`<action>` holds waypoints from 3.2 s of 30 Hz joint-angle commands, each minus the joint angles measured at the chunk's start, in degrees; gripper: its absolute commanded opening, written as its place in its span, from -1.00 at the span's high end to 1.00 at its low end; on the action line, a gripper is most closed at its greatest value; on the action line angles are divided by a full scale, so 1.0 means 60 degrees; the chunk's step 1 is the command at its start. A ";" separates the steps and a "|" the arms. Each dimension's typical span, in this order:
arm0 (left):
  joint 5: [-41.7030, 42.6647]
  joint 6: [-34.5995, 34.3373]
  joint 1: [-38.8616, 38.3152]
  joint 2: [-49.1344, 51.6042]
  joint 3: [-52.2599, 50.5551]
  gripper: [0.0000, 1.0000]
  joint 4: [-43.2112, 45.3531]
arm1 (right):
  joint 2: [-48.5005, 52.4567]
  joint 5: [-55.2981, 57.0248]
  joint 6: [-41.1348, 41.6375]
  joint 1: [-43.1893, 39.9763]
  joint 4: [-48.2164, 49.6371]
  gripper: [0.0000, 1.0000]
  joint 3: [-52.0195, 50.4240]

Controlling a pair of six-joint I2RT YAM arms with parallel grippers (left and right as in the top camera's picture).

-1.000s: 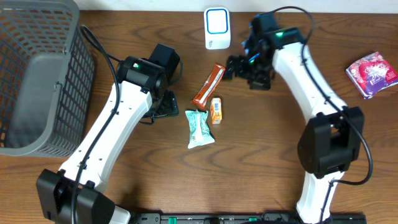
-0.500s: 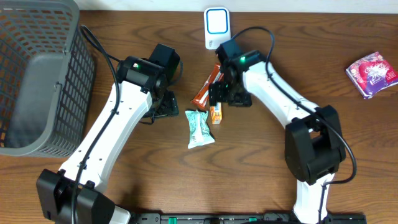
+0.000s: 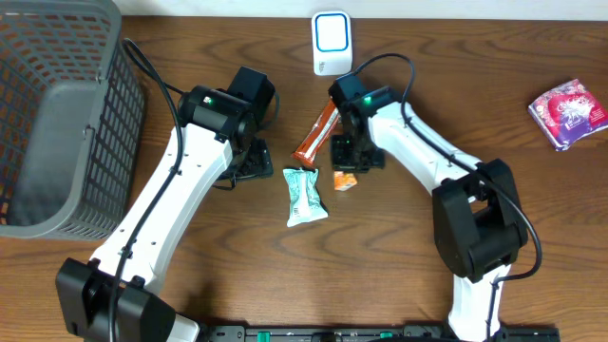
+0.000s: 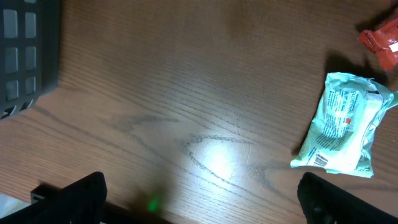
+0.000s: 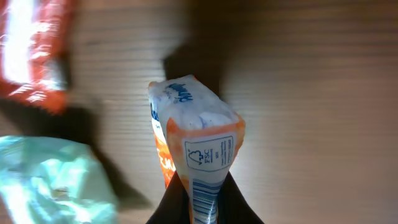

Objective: Scan the item barcode
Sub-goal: 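Move the right gripper to the small orange box and grasp it, then lift the orange box and hold it to the white scanner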

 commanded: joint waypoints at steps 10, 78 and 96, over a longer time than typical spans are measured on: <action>-0.0157 -0.0113 0.0007 0.0073 0.0022 -0.95 -0.0062 | -0.0058 0.6240 0.1559 -0.0350 -0.0973 0.98 0.1231; -0.0160 -0.0113 0.0007 0.0073 0.0022 -0.96 -0.0062 | 0.0106 -0.0080 -0.0011 -0.1162 0.2062 0.98 -0.0448; -0.0157 -0.0113 0.0007 0.0073 0.0022 -0.96 -0.0062 | 0.0109 -0.0514 0.0637 -0.1628 0.2277 -0.19 -0.0579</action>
